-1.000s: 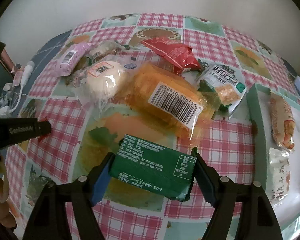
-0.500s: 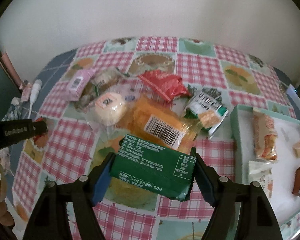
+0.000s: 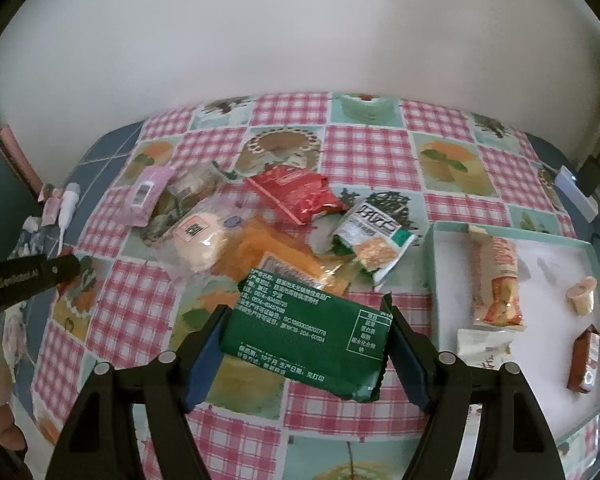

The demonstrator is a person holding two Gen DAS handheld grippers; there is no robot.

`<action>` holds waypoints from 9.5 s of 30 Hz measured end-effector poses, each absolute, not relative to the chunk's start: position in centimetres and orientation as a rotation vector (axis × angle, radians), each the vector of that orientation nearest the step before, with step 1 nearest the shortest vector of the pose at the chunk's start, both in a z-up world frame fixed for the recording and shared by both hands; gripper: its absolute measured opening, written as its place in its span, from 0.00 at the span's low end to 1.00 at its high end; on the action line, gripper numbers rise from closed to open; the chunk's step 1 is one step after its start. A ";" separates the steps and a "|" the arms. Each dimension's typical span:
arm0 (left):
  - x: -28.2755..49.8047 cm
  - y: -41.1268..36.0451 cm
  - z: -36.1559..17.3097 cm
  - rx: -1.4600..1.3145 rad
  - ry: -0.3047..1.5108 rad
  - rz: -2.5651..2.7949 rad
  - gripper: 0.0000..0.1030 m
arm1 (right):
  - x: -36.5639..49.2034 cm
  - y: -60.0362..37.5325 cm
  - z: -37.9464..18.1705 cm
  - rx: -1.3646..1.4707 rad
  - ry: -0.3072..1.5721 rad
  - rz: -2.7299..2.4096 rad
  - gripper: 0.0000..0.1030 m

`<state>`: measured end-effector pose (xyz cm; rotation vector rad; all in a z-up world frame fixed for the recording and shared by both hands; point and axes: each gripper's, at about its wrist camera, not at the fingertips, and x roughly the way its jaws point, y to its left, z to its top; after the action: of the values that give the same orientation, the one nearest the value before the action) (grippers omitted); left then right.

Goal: Organize snacks

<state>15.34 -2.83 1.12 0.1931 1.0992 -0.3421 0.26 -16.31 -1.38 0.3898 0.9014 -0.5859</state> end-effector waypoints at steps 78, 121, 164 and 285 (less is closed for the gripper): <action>-10.9 -26.5 -3.9 0.726 1.044 -0.767 0.18 | -20.8 -35.9 -2.2 0.735 0.833 -0.934 0.76; 1.7 -18.8 -3.3 0.351 1.100 -0.386 0.88 | -19.6 -35.1 -3.2 0.724 0.849 -0.871 1.00; 15.0 -5.0 -2.0 0.137 1.045 -0.260 0.89 | -1.8 -20.5 -1.8 0.477 0.799 -0.550 1.00; 18.9 -7.6 -8.6 0.086 1.314 -0.417 0.72 | 7.9 -17.1 -8.4 0.139 1.081 -0.449 0.72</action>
<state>18.92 -7.58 -8.57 0.0864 1.3136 -0.4173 7.88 -17.09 -8.36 0.1390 1.0814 -0.4495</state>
